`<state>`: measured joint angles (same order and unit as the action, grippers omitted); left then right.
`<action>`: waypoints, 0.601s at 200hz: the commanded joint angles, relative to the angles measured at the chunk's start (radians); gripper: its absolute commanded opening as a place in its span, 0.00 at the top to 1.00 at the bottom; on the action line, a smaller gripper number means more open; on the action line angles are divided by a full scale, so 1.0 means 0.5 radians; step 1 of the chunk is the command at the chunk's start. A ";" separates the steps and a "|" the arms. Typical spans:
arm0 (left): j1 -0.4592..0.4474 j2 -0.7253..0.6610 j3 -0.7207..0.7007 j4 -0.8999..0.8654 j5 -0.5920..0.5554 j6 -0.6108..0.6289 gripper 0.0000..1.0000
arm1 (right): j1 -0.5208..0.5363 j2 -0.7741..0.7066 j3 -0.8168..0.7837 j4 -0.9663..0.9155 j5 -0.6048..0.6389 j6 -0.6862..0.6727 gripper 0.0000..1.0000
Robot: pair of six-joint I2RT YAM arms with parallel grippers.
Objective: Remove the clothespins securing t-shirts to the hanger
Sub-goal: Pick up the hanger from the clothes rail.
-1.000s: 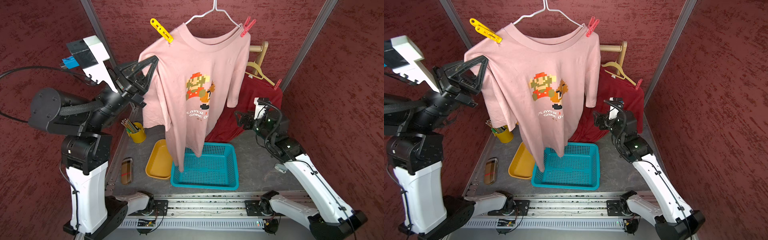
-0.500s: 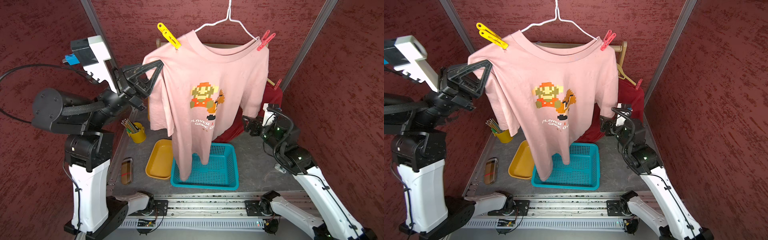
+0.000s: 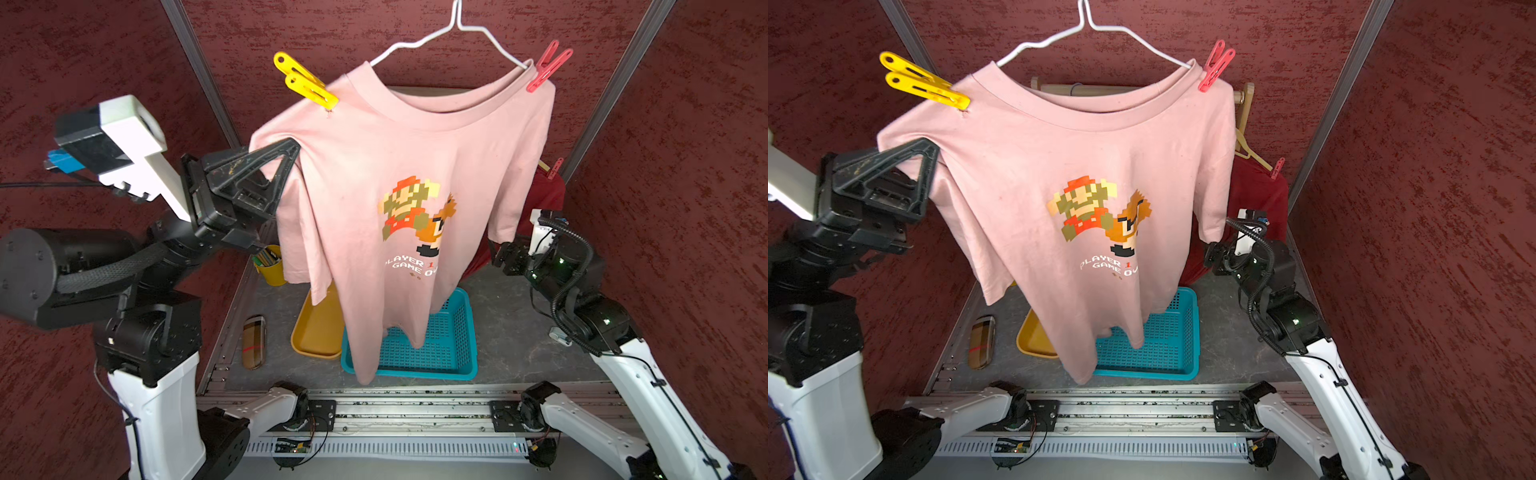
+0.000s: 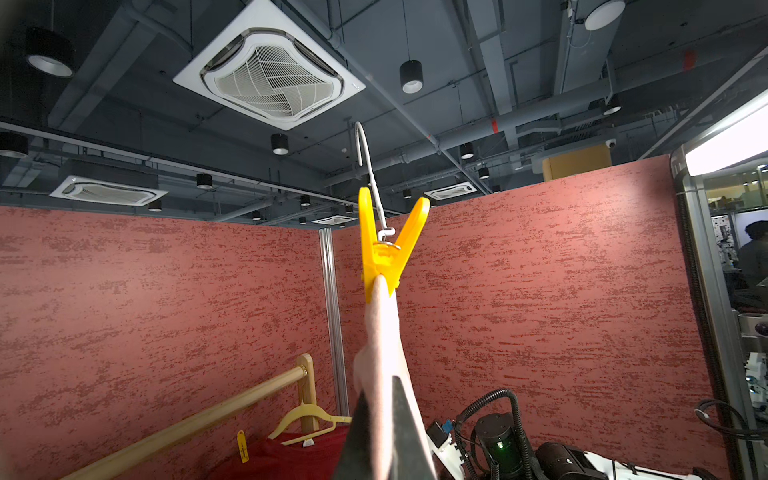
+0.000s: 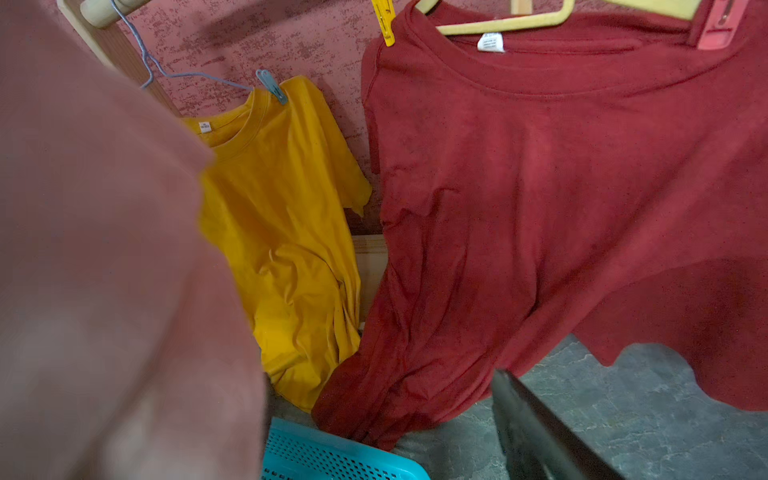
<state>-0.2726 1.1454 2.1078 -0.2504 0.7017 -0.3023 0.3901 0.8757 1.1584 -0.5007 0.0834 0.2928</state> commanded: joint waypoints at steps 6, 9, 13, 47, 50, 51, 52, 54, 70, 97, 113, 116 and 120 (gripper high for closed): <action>0.079 -0.064 -0.441 0.316 0.077 -0.161 1.00 | 0.008 -0.078 0.051 -0.044 0.048 0.040 0.16; 0.099 -0.072 -0.505 0.370 0.096 -0.190 1.00 | 0.008 -0.083 0.047 -0.049 0.056 0.040 0.16; 0.128 -0.083 -0.578 0.447 0.123 -0.248 1.00 | 0.007 -0.087 0.043 -0.053 0.059 0.040 0.16; 0.413 -0.025 -1.011 1.181 0.333 -0.814 1.00 | 0.008 -0.095 0.039 -0.112 0.094 0.024 0.16; 0.425 -0.010 -1.023 1.222 0.341 -0.846 1.00 | 0.008 -0.095 0.042 -0.115 0.102 0.022 0.16; 0.432 -0.006 -1.025 1.234 0.341 -0.859 1.00 | 0.008 -0.096 0.042 -0.117 0.101 0.021 0.16; 0.438 -0.001 -1.028 1.248 0.345 -0.866 1.00 | 0.010 -0.097 0.044 -0.118 0.102 0.020 0.16; 0.445 0.008 -1.033 1.270 0.350 -0.884 1.00 | 0.008 -0.098 0.042 -0.118 0.105 0.020 0.16; 0.463 0.077 -1.001 1.349 0.372 -0.932 1.00 | 0.006 -0.098 0.054 -0.128 0.133 0.011 0.16; 0.449 0.201 -0.818 1.393 0.434 -0.946 1.00 | 0.010 -0.099 0.078 -0.128 0.167 0.000 0.16; 0.437 0.273 -0.691 1.397 0.471 -0.955 1.00 | 0.007 -0.095 0.103 -0.128 0.183 -0.009 0.16; 0.435 0.285 -0.667 1.399 0.478 -0.957 1.00 | 0.007 -0.093 0.111 -0.128 0.185 -0.011 0.16; 0.431 0.301 -0.641 1.405 0.488 -0.963 1.00 | 0.007 -0.092 0.122 -0.128 0.186 -0.012 0.16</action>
<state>-0.0505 1.2999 1.6730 0.2867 0.9184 -0.7380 0.3901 0.8345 1.1660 -0.5632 0.1379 0.2939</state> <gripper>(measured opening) 0.033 0.842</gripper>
